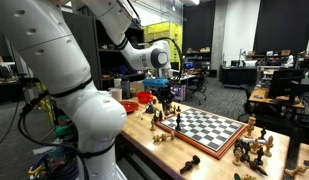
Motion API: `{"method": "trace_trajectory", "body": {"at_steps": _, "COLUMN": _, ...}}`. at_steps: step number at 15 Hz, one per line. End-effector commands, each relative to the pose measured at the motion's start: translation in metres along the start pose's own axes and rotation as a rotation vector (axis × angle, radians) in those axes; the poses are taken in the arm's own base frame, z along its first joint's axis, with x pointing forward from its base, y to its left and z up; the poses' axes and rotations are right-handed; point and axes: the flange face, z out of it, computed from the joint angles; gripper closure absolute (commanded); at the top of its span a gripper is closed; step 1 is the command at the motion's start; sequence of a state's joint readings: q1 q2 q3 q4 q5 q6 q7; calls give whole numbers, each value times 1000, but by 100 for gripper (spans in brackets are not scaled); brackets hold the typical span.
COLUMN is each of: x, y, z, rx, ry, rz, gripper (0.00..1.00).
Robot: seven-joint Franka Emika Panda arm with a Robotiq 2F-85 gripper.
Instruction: Pick up a beige piece from the table and put it on the top left side of the chess board
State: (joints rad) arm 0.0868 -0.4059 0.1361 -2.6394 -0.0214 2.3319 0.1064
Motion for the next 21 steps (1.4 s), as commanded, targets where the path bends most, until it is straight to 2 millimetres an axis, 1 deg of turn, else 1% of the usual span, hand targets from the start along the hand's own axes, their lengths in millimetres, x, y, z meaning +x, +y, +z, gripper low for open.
{"method": "trace_trajectory", "body": {"at_steps": 1, "x": 67, "y": -3, "z": -6, "rx": 7, "ry": -7, "rz": -93, "gripper": 94}}
{"method": "trace_trajectory", "body": {"at_steps": 4, "x": 121, "y": -4, "z": -1, "rx": 3, "ry": -29, "rz": -162, "gripper": 94}}
{"method": "trace_trajectory", "body": {"at_steps": 7, "x": 171, "y": -2, "z": 10, "rx": -35, "ry": -65, "rz": -213, "gripper": 94}}
{"method": "trace_trajectory", "body": {"at_steps": 12, "x": 245, "y": 5, "z": 25, "rx": -75, "ry": -110, "rz": -279, "gripper": 94}}
{"method": "trace_trajectory", "body": {"at_steps": 14, "x": 266, "y": 5, "z": 30, "rx": -71, "ry": -125, "rz": -295, "gripper": 94}}
{"method": "trace_trajectory", "body": {"at_steps": 16, "x": 282, "y": 6, "z": 36, "rx": -61, "ry": -141, "rz": -307, "gripper": 94}}
{"method": "trace_trajectory", "body": {"at_steps": 18, "x": 293, "y": 7, "z": 44, "rx": -51, "ry": -162, "rz": -313, "gripper": 94}}
{"method": "trace_trajectory", "body": {"at_steps": 21, "x": 302, "y": 9, "z": 56, "rx": -45, "ry": -203, "rz": -312, "gripper": 94}}
